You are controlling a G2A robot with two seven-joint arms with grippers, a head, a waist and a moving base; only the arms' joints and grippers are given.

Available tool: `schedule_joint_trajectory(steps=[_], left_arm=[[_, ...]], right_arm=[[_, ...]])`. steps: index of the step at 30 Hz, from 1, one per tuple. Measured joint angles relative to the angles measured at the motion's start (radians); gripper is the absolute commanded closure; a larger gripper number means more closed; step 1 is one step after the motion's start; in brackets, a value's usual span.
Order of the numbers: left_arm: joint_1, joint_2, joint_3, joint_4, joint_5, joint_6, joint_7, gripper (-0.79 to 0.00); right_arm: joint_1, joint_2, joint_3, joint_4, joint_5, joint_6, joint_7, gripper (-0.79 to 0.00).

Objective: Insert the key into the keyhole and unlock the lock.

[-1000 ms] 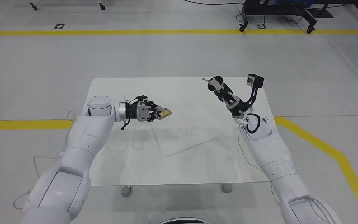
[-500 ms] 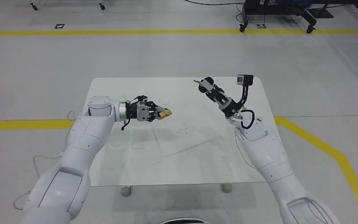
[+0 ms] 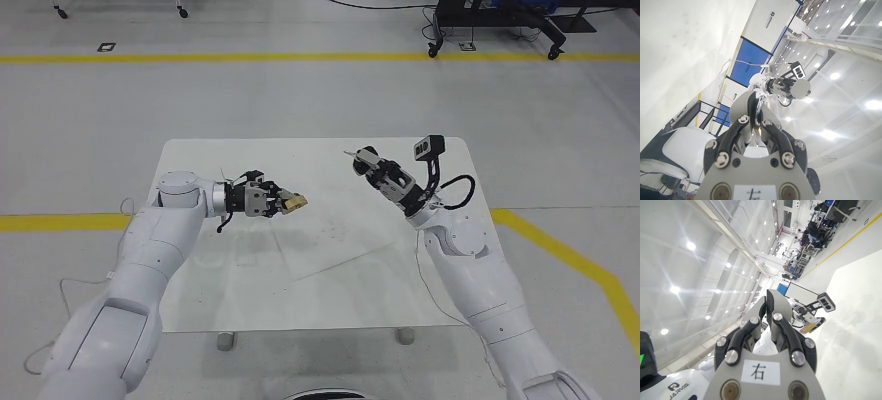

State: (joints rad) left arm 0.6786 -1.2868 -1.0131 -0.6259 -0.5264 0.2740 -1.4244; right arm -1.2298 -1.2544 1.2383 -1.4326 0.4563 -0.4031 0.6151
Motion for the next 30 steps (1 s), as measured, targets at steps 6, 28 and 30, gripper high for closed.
schedule_joint_trajectory(steps=[6, 28, 30], left_arm=[[0.0, 0.0, 0.0, 0.0, 0.0, 0.0, 0.0, 0.0], [0.139, -0.032, -0.058, -0.168, -0.166, -0.085, 0.598, 0.0], [0.137, -0.034, -0.058, -0.166, -0.174, -0.075, 0.602, 0.0]], right_arm=[[0.001, 0.0, -0.001, 0.001, -0.013, -0.001, -0.003, 0.0], [-0.05, -0.013, -0.088, -0.141, -0.027, 0.542, -0.243, 0.0], [-0.042, -0.018, -0.1, -0.136, -0.032, 0.561, -0.288, 0.0]])
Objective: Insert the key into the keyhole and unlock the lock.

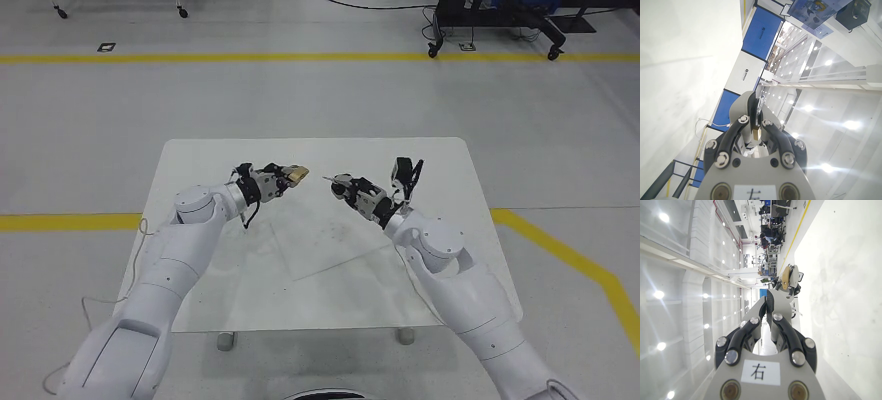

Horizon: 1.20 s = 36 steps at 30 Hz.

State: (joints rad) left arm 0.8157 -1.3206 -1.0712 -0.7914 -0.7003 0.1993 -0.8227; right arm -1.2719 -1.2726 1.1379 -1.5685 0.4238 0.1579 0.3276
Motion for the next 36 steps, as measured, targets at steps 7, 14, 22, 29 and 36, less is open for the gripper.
schedule_joint_trajectory(steps=[7, 14, 22, 29, 36], left_arm=[[-0.011, -0.007, 0.008, 0.013, 0.009, 0.008, 0.023, 0.0], [-0.017, -0.016, 0.02, 0.025, 0.031, -0.036, 0.072, 0.0], [-0.011, -0.026, 0.042, 0.028, 0.092, -0.109, 0.132, 0.0], [-0.016, -0.033, 0.046, 0.051, 0.096, -0.117, 0.129, 0.0], [-0.022, -0.038, 0.043, 0.065, 0.098, -0.127, 0.123, 0.0]], right_arm=[[0.051, -0.023, -0.061, 0.04, 0.01, 0.052, -0.102, 0.0], [0.101, -0.049, -0.125, 0.094, 0.025, 0.083, -0.17, 0.0], [0.148, -0.072, -0.155, 0.173, 0.044, 0.078, -0.209, 0.0], [0.172, -0.087, -0.177, 0.222, 0.049, 0.094, -0.209, 0.0], [0.184, -0.099, -0.187, 0.249, 0.052, 0.094, -0.214, 0.0]])
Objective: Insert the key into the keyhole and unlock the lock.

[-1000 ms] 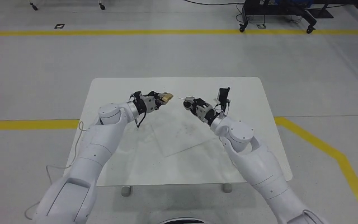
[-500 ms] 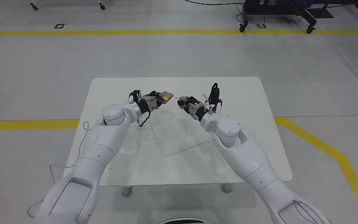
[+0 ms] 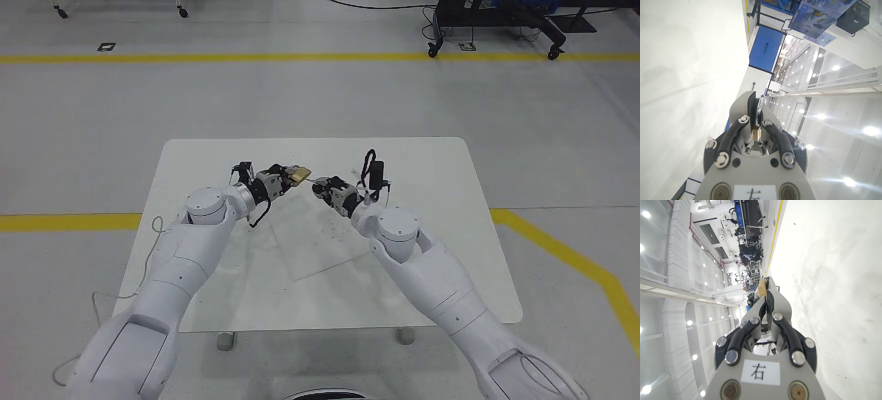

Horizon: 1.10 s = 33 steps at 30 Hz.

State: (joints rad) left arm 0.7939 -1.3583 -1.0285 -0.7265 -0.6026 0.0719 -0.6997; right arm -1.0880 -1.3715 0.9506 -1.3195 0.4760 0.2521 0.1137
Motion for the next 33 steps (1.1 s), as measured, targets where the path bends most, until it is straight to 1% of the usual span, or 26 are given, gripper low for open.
schedule_joint_trajectory(steps=[13, 21, 26, 33], left_arm=[[0.001, -0.008, 0.006, 0.011, 0.03, -0.015, -0.003, 0.0], [-0.003, -0.012, 0.002, 0.014, 0.037, -0.022, -0.009, 0.0], [0.001, -0.013, -0.003, 0.008, 0.043, -0.035, -0.009, 0.0], [0.005, -0.015, -0.01, 0.002, 0.048, -0.029, 0.005, 0.0]], right_arm=[[0.01, -0.016, 0.005, 0.019, -0.01, 0.0, -0.023, 0.0], [0.015, -0.024, 0.002, 0.028, -0.024, 0.017, -0.023, 0.0], [0.012, -0.028, 0.006, 0.024, -0.036, 0.023, -0.031, 0.0], [-0.001, -0.033, 0.011, 0.011, -0.056, 0.01, -0.057, 0.0]])
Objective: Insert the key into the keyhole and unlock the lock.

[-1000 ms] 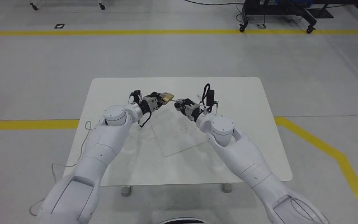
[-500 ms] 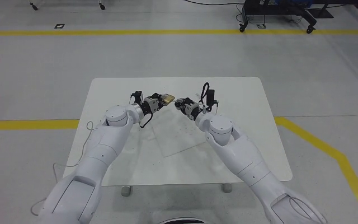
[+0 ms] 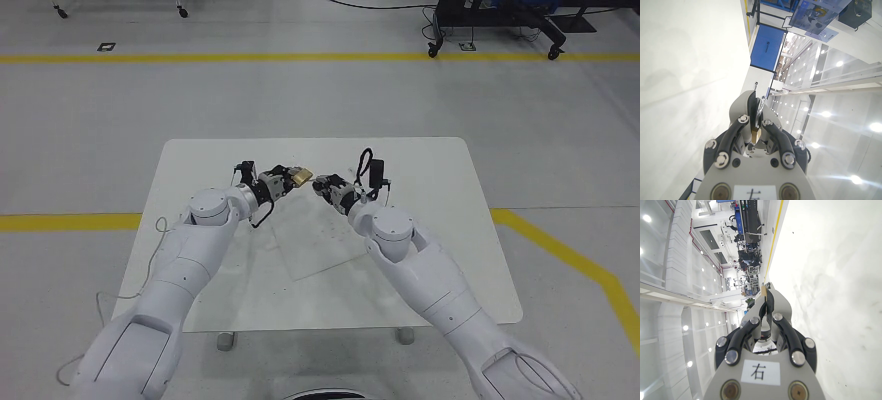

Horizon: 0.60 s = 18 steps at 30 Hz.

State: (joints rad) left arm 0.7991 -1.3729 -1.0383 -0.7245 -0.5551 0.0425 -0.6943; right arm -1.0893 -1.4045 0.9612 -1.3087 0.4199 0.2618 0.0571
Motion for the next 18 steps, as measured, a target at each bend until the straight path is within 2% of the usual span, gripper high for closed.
schedule_joint_trajectory(steps=[4, 11, 14, 18], left_arm=[[-0.007, 0.002, -0.014, 0.002, -0.019, 0.048, -0.005, 0.0], [-0.007, 0.002, -0.013, 0.002, -0.018, 0.043, -0.004, 0.0], [0.014, 0.002, -0.031, -0.014, -0.046, 0.038, 0.029, 0.0], [0.045, 0.0, -0.044, -0.049, -0.067, 0.018, 0.073, 0.0]], right_arm=[[-0.009, -0.001, 0.008, -0.012, 0.004, -0.014, 0.002, 0.0], [-0.009, -0.001, 0.007, -0.012, 0.004, -0.013, 0.002, 0.0], [-0.011, -0.001, 0.01, -0.011, 0.001, -0.016, -0.002, 0.0], [-0.054, -0.009, 0.009, -0.051, -0.049, -0.119, -0.142, 0.0]])
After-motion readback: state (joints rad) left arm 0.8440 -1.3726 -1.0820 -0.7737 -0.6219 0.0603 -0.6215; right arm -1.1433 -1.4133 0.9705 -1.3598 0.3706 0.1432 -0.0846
